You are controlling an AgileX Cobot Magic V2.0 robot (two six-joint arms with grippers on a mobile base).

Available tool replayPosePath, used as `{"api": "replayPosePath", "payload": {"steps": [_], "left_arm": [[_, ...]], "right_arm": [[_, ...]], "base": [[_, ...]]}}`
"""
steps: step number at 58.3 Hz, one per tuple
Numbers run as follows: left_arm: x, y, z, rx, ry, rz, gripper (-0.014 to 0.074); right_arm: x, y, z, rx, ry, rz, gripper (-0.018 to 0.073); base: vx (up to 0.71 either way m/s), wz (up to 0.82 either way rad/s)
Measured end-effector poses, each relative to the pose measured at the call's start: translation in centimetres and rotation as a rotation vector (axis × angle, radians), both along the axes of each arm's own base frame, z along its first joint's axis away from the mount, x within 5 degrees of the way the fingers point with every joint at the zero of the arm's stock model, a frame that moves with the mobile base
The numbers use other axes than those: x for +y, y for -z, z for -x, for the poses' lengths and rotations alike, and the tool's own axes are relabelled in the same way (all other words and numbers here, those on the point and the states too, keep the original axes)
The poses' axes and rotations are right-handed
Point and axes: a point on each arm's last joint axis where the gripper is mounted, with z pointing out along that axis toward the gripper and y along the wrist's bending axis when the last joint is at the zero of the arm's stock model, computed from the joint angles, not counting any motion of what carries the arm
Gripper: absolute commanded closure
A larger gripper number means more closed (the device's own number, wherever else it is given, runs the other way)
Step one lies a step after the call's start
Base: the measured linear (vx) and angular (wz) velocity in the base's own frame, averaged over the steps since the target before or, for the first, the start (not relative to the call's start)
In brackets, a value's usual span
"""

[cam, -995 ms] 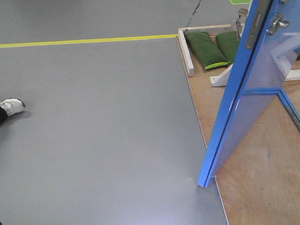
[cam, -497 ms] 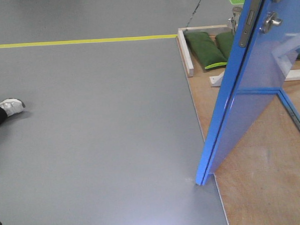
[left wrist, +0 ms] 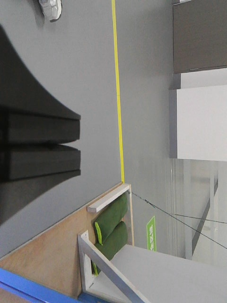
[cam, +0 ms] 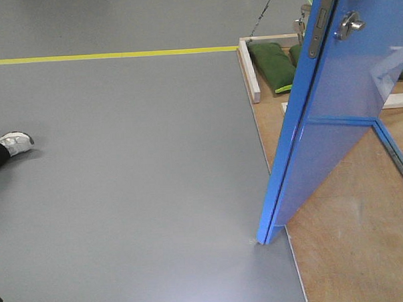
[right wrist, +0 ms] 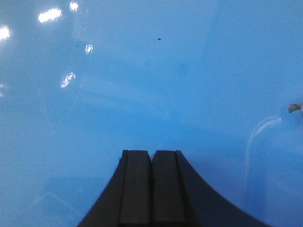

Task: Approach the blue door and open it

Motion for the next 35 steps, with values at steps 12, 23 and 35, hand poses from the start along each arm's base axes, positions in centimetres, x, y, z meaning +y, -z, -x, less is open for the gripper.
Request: {"api": "replayPosePath", "payload": {"steps": [12,23,35], "left_arm": [[0.00,0.00,0.00,0.000,0.000,0.000,0.0524],[0.00,0.00,0.00,0.000,0.000,0.000,0.0524],[0.00,0.00,0.00,0.000,0.000,0.000,0.0524]], "right_arm": [[0.02,0.01,0.00,0.001,-0.002,0.001,0.0561],[0.02,0.01,0.00,0.001,-0.002,0.001,0.0561],[0.02,0.01,0.00,0.001,-0.002,0.001,0.0561]], "base": [[0.00,0.00],[0.00,0.00],[0.00,0.00]]}}
